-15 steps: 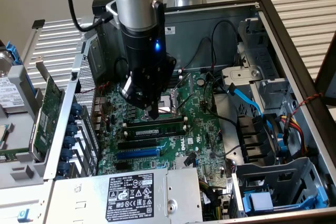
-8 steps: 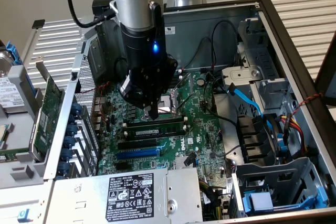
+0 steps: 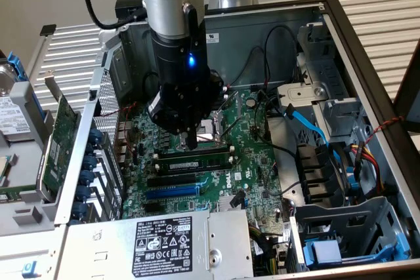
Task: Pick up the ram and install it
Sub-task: 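Press down the ram until it locks into place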
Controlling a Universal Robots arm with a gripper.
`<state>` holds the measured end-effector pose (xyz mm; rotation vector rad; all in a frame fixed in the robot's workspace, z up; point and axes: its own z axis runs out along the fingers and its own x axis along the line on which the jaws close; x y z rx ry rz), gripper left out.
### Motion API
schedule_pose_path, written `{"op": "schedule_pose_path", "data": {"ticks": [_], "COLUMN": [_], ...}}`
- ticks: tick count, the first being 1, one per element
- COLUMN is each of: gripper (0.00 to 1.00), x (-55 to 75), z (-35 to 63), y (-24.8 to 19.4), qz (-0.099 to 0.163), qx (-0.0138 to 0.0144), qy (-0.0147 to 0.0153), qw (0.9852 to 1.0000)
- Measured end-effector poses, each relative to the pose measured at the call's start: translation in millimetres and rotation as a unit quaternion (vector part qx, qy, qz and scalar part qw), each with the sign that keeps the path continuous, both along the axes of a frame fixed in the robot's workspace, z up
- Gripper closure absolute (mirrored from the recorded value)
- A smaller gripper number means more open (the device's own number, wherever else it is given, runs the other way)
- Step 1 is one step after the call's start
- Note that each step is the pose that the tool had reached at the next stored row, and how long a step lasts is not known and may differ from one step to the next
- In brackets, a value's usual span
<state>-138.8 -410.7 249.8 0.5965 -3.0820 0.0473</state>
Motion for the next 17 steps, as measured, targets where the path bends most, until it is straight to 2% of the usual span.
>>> {"op": "schedule_pose_path", "data": {"ticks": [4, 8, 12, 17], "gripper": [0.90, 0.90, 0.90, 0.90], "x": [0.0, 0.0, 0.0, 0.0], "z": [0.0, 0.0, 0.0, 0.0], "y": [0.0, 0.0, 0.0, 0.0], "qz": [-0.027, -0.055, -0.083, -0.118], "qx": [0.0000, 0.0000, 0.0000, -0.0001], "qy": [0.0000, 0.0000, 0.0000, 0.0000], "qw": [0.9996, 0.9985, 0.9965, 0.9930]}}
